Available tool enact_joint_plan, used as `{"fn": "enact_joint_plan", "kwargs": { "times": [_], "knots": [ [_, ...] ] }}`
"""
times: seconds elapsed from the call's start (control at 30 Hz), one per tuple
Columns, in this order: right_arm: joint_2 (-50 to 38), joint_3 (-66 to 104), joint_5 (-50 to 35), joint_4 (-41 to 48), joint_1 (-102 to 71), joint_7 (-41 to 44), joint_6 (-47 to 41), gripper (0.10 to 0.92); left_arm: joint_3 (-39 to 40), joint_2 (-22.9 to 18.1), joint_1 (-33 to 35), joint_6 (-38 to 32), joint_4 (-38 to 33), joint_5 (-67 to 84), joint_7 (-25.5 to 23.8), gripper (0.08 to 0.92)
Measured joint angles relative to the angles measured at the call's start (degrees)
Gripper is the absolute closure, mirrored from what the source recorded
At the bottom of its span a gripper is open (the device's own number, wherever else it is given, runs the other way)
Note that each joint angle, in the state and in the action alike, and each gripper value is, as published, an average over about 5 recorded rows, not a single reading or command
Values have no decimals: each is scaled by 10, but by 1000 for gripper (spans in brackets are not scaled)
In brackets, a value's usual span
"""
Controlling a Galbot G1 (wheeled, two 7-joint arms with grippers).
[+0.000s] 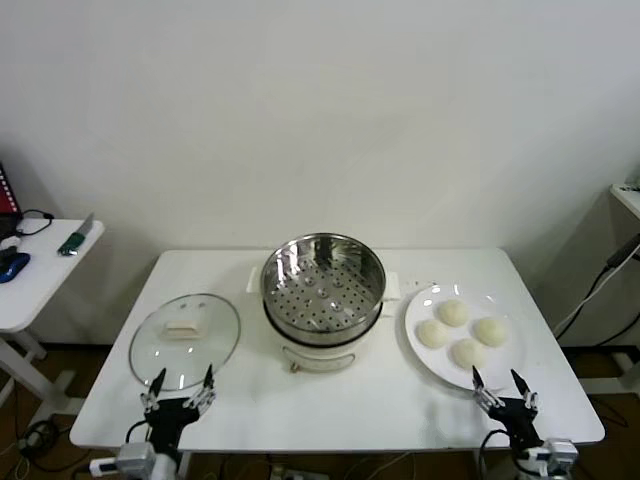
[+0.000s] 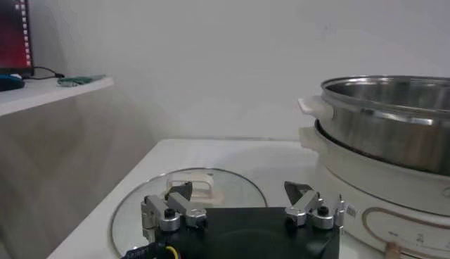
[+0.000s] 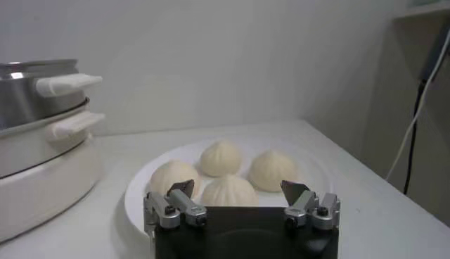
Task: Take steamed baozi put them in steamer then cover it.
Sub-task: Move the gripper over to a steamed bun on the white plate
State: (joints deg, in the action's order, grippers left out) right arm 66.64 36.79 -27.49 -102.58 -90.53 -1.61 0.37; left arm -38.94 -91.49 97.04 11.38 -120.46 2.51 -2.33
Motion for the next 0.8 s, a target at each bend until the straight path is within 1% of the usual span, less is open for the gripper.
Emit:
{"fn": "enact_joint_plan", "kwargs": {
  "times": [0.17,0.37,0.6,0.8],
  "knots": [
    [-21,2,13,-8,30,-2,-28,203,3,1,-1,0,-3,0,0,177],
    [-77,-6,39,-3,97,10,-74,203,3,3,-1,0,-8,1,0,177],
    [-168,-37,77,25,185,63,-109,203,3,6,4,-4,-14,5,1,177],
    [-257,-105,109,60,277,128,-121,203,3,10,10,-10,-16,7,1,177]
  ]
}}
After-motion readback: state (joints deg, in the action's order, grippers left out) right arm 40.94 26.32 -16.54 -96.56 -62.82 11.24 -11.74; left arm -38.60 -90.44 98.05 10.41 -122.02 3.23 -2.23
